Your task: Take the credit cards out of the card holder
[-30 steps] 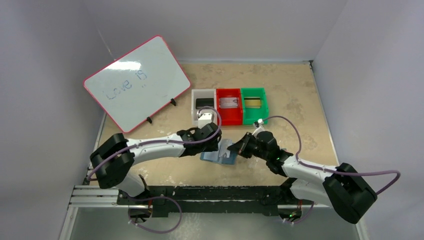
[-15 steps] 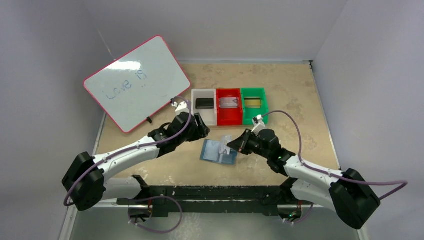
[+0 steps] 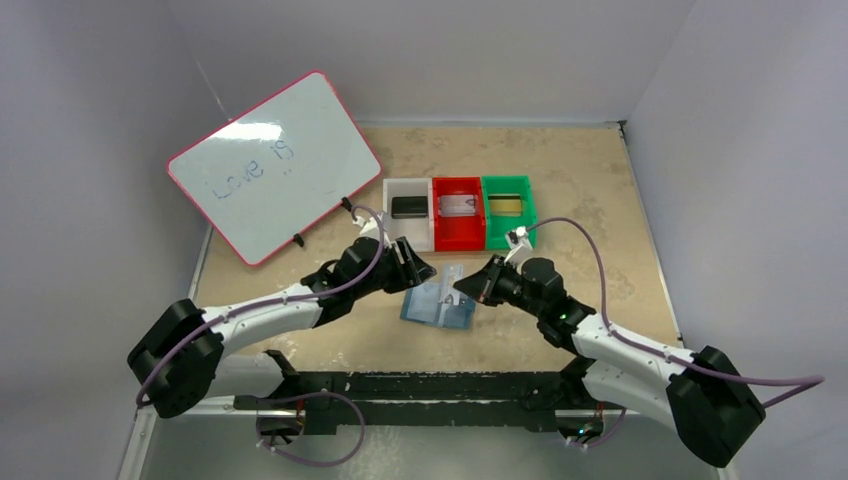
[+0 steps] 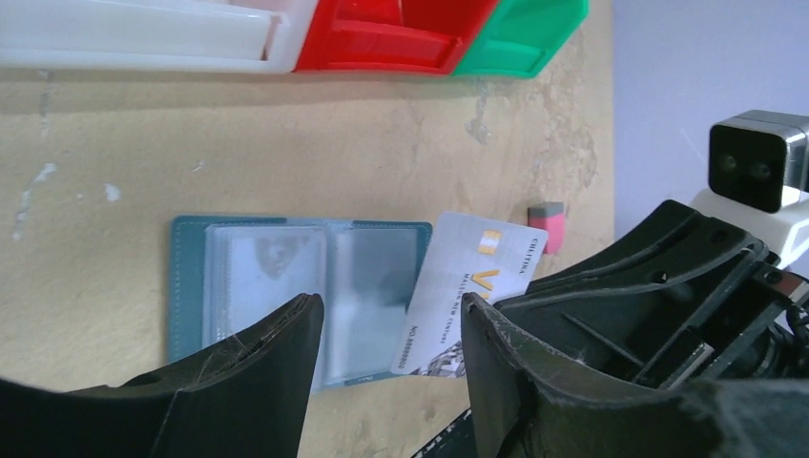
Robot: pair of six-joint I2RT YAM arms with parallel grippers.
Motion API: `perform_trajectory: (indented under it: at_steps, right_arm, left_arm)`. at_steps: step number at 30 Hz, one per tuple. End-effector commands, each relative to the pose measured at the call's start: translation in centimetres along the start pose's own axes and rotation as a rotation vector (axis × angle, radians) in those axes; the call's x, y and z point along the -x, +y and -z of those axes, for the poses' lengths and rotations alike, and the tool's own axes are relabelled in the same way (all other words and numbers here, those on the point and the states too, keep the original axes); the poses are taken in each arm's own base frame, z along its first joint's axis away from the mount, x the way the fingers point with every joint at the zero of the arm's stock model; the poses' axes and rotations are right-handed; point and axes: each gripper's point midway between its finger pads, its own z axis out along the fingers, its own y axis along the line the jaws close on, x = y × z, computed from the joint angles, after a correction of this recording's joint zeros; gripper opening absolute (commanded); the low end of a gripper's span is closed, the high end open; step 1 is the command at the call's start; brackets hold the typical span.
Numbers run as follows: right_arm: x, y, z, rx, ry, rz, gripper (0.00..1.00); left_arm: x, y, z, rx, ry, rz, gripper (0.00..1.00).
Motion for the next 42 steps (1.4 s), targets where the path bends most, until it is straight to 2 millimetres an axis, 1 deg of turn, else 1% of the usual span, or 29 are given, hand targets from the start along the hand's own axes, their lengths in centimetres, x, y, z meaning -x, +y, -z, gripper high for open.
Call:
perform_trajectory:
  at_steps: [1, 8, 11, 16, 20, 29, 35, 39, 42]
  right_arm:
    - [1.7, 3.3, -0.3, 0.108, -0.03, 0.031, 0.0]
    - [1.6, 3.5, -0.5, 0.114, -0.02, 0.017, 0.0]
    - [1.5, 3.5, -0.6, 0.119, -0.015, 0.01, 0.0]
    - [1.4, 3.5, -0.7, 0.122, -0.008, -0.008, 0.0]
    - [1.3, 3.6, -0.8, 0.127, -0.005, -0.016, 0.0]
    - [1.2, 3.8, -1.0, 0.14, 0.002, -0.027, 0.0]
    - [1.1, 3.6, -1.2, 0.134, 0.009, -0.034, 0.0]
    - [0.9, 3.3, -1.4, 0.121, 0.019, -0.043, 0.05]
    - [0.9, 3.2, -1.5, 0.115, 0.017, -0.051, 0.06]
  left_arm:
    - [0.0, -3.2, -0.4, -0.159, 0.012, 0.043, 0.54]
    - [-0.4, -2.7, -1.0, -0.149, 0.013, 0.084, 0.49]
    - [-0.5, -3.0, -1.3, -0.165, 0.021, 0.098, 0.46]
    - [-0.6, -3.7, -1.7, -0.195, 0.033, 0.105, 0.37]
    - [-0.9, -3.6, -1.7, -0.194, 0.041, 0.103, 0.31]
    - [-1.4, -3.3, -1.7, -0.195, 0.059, 0.101, 0.26]
    - [-1.4, -3.7, -1.6, -0.214, 0.068, 0.095, 0.18]
    - [-1.4, -3.8, -1.6, -0.219, 0.069, 0.095, 0.17]
    - [-1.5, -3.8, -1.6, -0.22, 0.072, 0.096, 0.16]
